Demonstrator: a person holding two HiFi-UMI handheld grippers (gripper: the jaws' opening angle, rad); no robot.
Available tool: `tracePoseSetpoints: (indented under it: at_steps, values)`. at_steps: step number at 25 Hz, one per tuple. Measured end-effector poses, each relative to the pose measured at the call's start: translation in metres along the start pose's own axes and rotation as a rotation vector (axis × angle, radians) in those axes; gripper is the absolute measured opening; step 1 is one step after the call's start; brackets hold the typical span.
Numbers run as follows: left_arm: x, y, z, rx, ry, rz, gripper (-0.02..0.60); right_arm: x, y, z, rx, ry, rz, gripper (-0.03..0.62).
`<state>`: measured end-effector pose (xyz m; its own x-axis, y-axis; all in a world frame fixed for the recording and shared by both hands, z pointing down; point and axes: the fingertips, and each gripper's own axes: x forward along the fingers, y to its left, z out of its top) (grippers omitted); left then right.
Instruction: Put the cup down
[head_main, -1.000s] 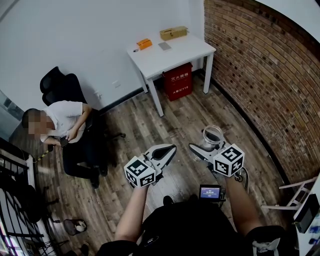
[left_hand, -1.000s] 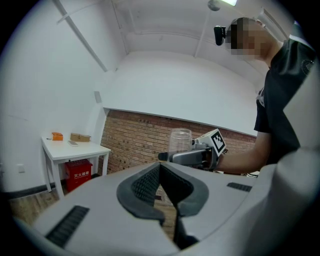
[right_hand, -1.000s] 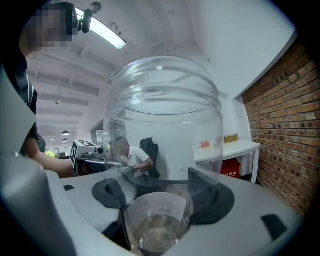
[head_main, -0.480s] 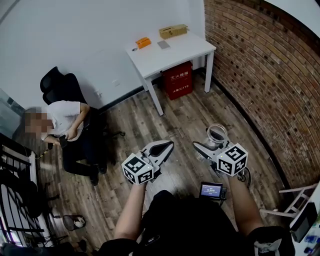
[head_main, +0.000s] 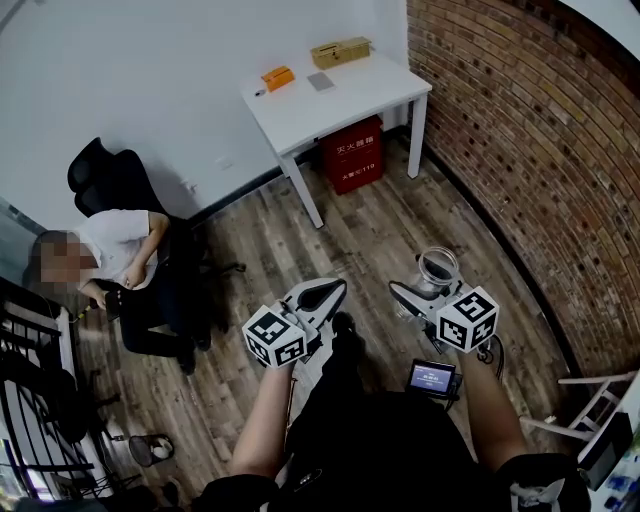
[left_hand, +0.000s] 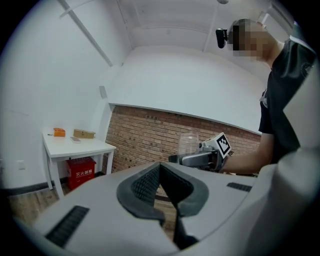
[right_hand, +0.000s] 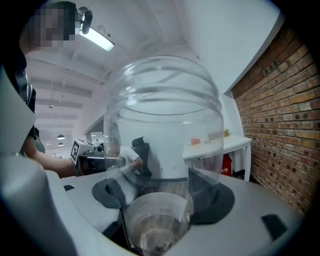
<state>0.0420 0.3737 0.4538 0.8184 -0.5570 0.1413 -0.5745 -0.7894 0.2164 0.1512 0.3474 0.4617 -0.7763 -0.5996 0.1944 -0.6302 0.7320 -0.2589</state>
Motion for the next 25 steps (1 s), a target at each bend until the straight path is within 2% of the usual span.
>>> tracePoseSetpoints:
  at_steps: [7,12,14,19,25]
  values:
    - [0.045,0.088,0.008,-0.034,-0.016,-0.039,0.008,0.054,-0.068,0.015,0.018,0.017,-0.08,0.331]
    - [0.076,0.168,0.029,0.036,0.038,-0.06,0.008,0.123,-0.112,0.054,-0.013,0.028,-0.114,0.331]
    - [0.086,0.2,0.041,0.042,0.037,-0.07,0.008,0.151,-0.128,0.071,-0.001,0.016,-0.119,0.331]
    - [0.102,0.27,0.063,0.025,0.013,-0.074,0.008,0.206,-0.161,0.101,0.042,-0.024,-0.124,0.331]
    - [0.117,0.324,0.071,-0.008,0.006,-0.074,0.008,0.247,-0.196,0.118,0.056,-0.024,-0.141,0.331]
